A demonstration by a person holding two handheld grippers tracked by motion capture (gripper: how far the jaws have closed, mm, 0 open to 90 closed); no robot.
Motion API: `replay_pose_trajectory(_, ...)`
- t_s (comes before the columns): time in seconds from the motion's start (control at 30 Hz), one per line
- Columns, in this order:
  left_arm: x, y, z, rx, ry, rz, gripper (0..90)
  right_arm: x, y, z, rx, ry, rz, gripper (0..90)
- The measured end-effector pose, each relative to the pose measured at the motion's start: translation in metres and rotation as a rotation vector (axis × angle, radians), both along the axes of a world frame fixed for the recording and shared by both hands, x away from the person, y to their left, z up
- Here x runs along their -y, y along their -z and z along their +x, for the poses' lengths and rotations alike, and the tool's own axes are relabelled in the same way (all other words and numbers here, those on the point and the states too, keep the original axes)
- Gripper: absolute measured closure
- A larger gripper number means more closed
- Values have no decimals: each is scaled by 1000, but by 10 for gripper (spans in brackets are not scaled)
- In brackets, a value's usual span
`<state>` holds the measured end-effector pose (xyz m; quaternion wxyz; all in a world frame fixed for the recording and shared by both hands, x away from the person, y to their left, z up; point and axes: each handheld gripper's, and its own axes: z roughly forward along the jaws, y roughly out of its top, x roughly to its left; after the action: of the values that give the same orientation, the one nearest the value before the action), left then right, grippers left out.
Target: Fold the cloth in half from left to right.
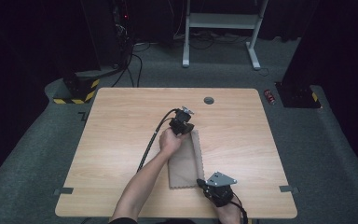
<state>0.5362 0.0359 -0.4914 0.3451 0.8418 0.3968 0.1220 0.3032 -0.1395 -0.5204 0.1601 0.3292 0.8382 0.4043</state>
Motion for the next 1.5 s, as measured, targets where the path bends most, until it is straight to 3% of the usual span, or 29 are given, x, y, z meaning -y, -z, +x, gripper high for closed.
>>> replay_pose_trajectory(1.0,21,12,5,-9,30,18,888,10,0,1,-21,17,-24,894)
replay_pose_trajectory(1.13,18,10,6,-24,10,-3,768,12,1,2,-34,10,-19,858)
replay_pose_trajectory(1.23,11,2,5,-10,-10,2,665,15,-1,2,-36,18,-8,801)
replay_pose_trajectory(1.5,-21,-12,-8,40,-65,8,560,20,-10,16,-11,41,3,731)
